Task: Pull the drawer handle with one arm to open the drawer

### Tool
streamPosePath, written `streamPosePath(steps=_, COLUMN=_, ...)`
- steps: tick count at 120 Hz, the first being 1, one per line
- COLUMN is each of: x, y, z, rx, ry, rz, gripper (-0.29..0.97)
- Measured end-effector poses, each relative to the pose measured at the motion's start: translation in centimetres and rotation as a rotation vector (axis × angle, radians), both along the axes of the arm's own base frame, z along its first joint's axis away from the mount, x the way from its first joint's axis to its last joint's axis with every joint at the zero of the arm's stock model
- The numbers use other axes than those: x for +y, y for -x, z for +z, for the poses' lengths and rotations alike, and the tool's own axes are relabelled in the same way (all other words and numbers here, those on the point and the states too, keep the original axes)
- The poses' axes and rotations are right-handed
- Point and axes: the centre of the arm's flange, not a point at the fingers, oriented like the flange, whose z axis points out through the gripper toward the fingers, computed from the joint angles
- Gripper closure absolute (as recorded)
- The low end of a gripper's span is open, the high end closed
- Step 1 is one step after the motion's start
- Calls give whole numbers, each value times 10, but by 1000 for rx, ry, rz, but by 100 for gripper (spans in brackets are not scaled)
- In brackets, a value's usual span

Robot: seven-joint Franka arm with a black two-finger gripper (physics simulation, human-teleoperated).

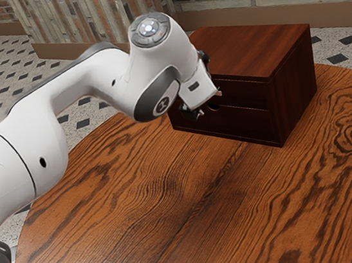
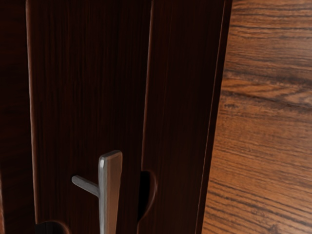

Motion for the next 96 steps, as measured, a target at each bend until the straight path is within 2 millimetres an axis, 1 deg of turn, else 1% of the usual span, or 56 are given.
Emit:
streamPosePath(steps=7, x=9, y=-2, z=-1, rx=1, ry=-3, rz=8, gripper=0)
streamPosePath(steps=15, x=14, y=-3, z=2, rx=-1, ry=-10, rz=12, gripper=0)
streamPosePath(steps=22, x=14, y=-4, z=6, rx=2, ry=-15, rz=11, gripper=0)
streamPosePath(steps=33, x=11, y=-5, z=5, rx=26, ry=-21, rz=7, gripper=0)
streamPosePath(steps=56, x=8, y=-11, z=-13, rx=75, ry=-32, rz=0, gripper=0)
streamPosePath(steps=71, x=8, y=-14, z=-14, rx=78, ry=-37, rz=-5, gripper=0)
streamPosePath(steps=83, x=19, y=-16, z=-15, rx=81, ry=-30, rz=2, gripper=0)
streamPosePath(steps=96, x=22, y=-18, z=-21, rx=90, ry=-31, rz=1, gripper=0)
